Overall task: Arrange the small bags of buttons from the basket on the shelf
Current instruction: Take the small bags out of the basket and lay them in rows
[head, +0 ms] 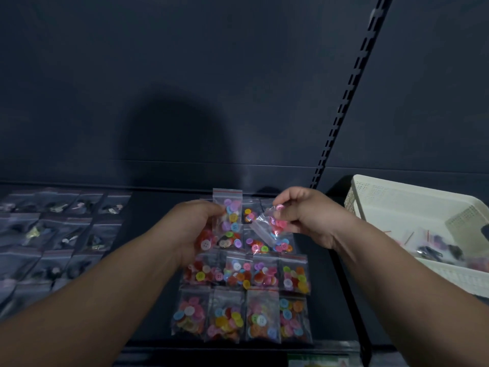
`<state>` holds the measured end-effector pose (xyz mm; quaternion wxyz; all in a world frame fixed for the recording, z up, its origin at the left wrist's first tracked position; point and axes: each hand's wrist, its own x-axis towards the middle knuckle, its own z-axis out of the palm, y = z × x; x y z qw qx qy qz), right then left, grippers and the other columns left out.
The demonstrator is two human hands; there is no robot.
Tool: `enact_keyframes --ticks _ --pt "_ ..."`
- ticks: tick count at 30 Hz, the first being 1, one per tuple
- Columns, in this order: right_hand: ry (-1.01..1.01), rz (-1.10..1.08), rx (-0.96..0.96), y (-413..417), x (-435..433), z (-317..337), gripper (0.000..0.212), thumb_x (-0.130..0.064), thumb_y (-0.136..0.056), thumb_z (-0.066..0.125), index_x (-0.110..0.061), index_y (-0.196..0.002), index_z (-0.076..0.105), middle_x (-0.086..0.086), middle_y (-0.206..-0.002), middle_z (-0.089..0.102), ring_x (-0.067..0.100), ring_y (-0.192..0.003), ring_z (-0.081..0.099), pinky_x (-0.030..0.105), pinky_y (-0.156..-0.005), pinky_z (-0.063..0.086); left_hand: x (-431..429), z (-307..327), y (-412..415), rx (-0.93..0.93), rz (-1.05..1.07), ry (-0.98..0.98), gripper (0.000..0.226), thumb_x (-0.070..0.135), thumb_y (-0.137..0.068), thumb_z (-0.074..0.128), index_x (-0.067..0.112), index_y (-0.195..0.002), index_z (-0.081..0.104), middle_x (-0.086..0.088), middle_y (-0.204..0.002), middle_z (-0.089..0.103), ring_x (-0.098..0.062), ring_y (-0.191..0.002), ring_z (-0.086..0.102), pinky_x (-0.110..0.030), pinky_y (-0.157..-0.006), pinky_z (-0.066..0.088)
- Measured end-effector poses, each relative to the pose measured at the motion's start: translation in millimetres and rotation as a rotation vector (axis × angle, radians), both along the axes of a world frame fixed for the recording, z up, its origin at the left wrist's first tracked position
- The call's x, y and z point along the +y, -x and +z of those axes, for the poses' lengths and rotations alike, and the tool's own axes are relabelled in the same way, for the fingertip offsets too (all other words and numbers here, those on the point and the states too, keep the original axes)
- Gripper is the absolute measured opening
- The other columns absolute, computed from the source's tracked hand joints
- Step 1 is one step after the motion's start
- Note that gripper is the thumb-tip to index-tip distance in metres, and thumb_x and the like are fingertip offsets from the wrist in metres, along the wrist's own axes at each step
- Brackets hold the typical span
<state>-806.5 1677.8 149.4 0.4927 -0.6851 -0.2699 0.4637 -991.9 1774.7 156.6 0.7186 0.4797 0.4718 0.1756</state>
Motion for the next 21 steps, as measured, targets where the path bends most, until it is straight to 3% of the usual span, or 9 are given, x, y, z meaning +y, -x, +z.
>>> enact_keyframes --ticks 4,8,11,14,17,19,21 --pt "-0.011 -0.056 -0.019 5.8 10.8 2.9 0.028 0.006 -0.079 0.068 -0.017 -0.069 0.054 0.002 -0.066 0.066 0.012 -0.062 0.063 0.022 -0.051 0.044 -1.2 5.6 0.8 -0.028 -0.033 0.099 0.016 0.016 -0.09 0.054 0.003 -0.093 0.064 -0.011 -0.068 0.068 -0.019 -0.049 0.065 -0.024 -0.041 0.05" --pt "-0.086 -0.194 0.189 12.8 16.7 4.2 0.031 0.016 -0.08 0.061 -0.012 -0.078 0.047 0.013 -0.083 0.06 0.029 -0.088 0.066 0.021 -0.043 0.049 -2.3 9.9 -1.7 -0.11 -0.074 0.103 0.013 0.014 -0.09 0.055 0.01 -0.081 0.063 -0.005 -0.066 0.069 -0.015 -0.051 0.065 -0.021 -0.046 0.05" --pt "-0.135 -0.187 0.248 20.2 17.4 3.1 0.034 0.021 -0.079 0.056 -0.012 -0.085 0.05 0.012 -0.086 0.058 0.024 -0.082 0.067 0.024 -0.051 0.057 -2.5 10.3 -6.7 -0.133 -0.12 0.047 0.011 0.013 -0.089 0.059 0.014 -0.078 0.061 -0.005 -0.073 0.068 -0.019 -0.066 0.062 -0.03 -0.064 0.046" --pt "-0.155 -0.118 0.263 26.2 14.8 5.0 0.032 0.019 -0.079 0.057 -0.009 -0.094 0.055 0.014 -0.094 0.062 0.017 -0.071 0.068 0.023 -0.058 0.058 -3.0 8.1 -13.4 -0.116 -0.119 -0.04 0.015 0.011 -0.087 0.062 0.013 -0.073 0.062 -0.007 -0.073 0.067 -0.02 -0.066 0.06 -0.032 -0.066 0.047" --pt "-0.158 -0.048 0.249 25.4 8.4 9.7 0.027 0.016 -0.079 0.062 -0.008 -0.092 0.058 0.01 -0.084 0.065 0.015 -0.066 0.069 0.022 -0.058 0.057 -2.5 8.2 -16.9 -0.081 -0.06 -0.162 0.013 0.008 -0.087 0.063 0.01 -0.074 0.064 -0.011 -0.071 0.067 -0.022 -0.065 0.061 -0.036 -0.07 0.051" --pt "-0.123 -0.017 0.208 20.7 2.3 12.2 0.027 0.015 -0.079 0.063 -0.009 -0.09 0.059 0.006 -0.076 0.066 0.014 -0.064 0.069 0.024 -0.056 0.057 -0.3 11.1 -15.4 -0.079 -0.038 -0.213 0.012 0.008 -0.087 0.063 0.009 -0.075 0.063 -0.011 -0.071 0.067 -0.019 -0.059 0.063 -0.03 -0.061 0.055" --pt "-0.069 0.011 0.142 13.5 -3.8 12.9 0.026 0.011 -0.078 0.065 -0.012 -0.089 0.06 0.003 -0.07 0.066 0.014 -0.062 0.068 0.024 -0.055 0.056 3.0 16.1 -10.9 -0.075 -0.031 -0.255 0.012 0.007 -0.088 0.062 0.008 -0.075 0.062 -0.008 -0.065 0.066 -0.011 -0.047 0.061 -0.018 -0.043 0.047"
